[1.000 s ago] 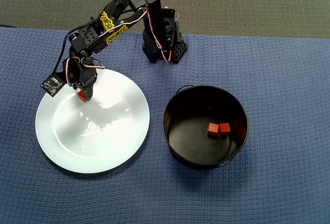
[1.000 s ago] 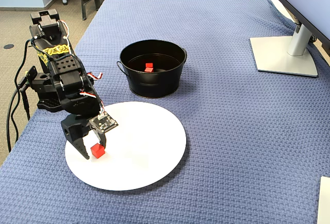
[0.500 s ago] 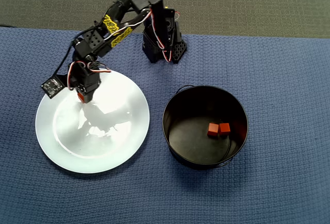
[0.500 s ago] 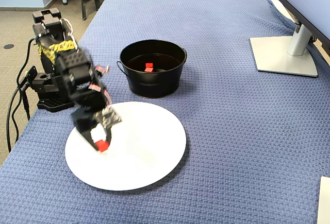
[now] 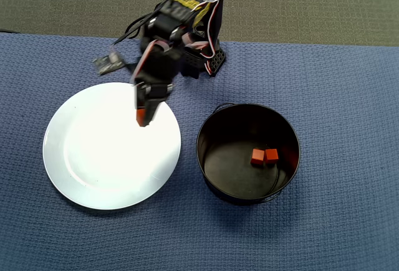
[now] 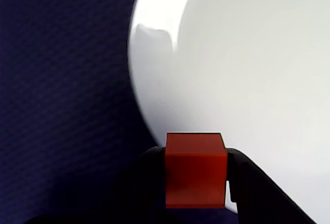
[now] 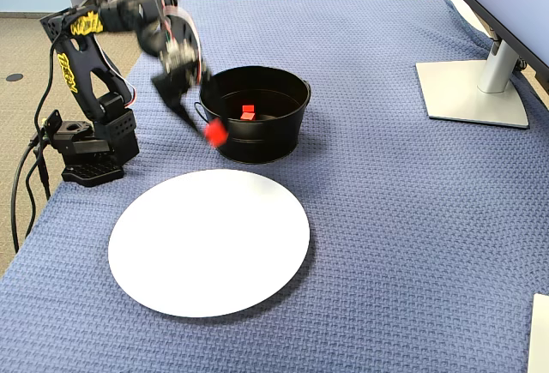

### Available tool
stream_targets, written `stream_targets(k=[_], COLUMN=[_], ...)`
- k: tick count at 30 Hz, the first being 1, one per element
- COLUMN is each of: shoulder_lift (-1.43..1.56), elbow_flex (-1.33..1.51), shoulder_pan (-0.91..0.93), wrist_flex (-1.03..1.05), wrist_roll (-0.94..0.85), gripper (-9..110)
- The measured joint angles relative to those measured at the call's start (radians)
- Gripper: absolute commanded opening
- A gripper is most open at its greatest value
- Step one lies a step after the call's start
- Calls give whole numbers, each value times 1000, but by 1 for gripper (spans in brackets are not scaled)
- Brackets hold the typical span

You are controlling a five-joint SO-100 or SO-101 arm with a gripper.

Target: Pick up the red cubes from the white plate and place them in the black recipient

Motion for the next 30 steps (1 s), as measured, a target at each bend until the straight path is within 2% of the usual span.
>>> stream_targets(k=[8, 14, 17, 20, 25, 30], shoulder_lift=[46, 9, -15, -21, 9, 149], elbow_flex=[-51, -3, 43, 100, 126, 126], shoulder_pan=[-296, -489, -584, -641, -637, -545], wrist_flex=[14, -51, -72, -89, -95, -34], wrist_roll=[353, 569, 618, 634, 635, 680], gripper=[0, 0, 22, 31, 17, 12])
